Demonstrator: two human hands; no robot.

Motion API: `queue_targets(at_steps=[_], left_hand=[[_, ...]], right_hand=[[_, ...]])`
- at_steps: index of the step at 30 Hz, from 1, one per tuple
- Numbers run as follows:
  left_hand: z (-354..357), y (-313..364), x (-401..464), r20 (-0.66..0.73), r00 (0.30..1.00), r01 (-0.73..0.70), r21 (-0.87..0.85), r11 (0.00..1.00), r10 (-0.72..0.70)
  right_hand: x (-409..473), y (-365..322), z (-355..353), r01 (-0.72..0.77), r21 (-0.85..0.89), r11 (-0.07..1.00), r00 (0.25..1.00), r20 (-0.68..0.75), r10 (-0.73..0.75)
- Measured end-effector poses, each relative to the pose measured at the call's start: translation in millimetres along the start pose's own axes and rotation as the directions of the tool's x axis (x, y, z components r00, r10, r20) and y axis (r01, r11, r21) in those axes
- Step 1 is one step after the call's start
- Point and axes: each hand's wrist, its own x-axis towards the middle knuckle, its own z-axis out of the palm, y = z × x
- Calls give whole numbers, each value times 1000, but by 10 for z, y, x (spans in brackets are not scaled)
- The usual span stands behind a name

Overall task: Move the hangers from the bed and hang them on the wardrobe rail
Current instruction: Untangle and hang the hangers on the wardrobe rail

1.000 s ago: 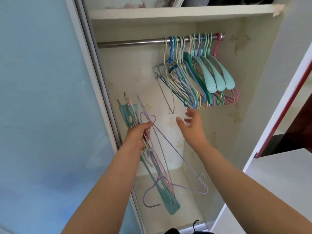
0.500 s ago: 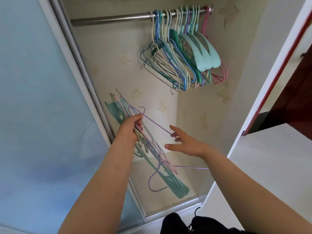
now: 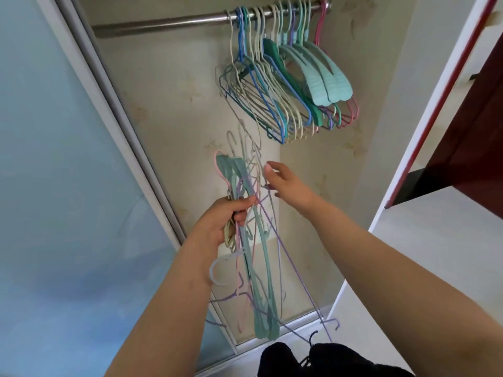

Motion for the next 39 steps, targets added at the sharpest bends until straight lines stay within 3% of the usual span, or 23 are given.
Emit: queue_targets(at_steps=[5,10,12,18,27,30,34,39], left_hand=[[30,-42,-44,48,999,12,95,995,-16],[-8,-133,-69,11,1000,21,160,987,-23],[-50,-153,-80,-22,999,32,123,992,-30],[-175,-170,-103,-75,996,53,210,976,-38],[-82,-156,-141,106,991,72,114,991,-84],[-45,-152,-140,68,992,96,103,990,-103],[-15,-155,-108,-7,995,97,237,967,-98],[-37,-166,-146,52,992,101,223,970,-115]], right_hand=[[217,-307,28,92,-65,994,990,-105,-99],[337,-418,-26,134,-418,898,991,71,-115],[354,-420,-81,142,-470,871,990,53,-132],[338,-352,-134,137,-430,892,984,-43,-172],[200,-298,100,305,-438,846,938,-18,-347],[143,-283,81,324,-421,847,920,-67,-385],[103,-310,97,363,-360,859,900,-104,-423],[159,-282,86,342,-325,882,914,-102,-392]])
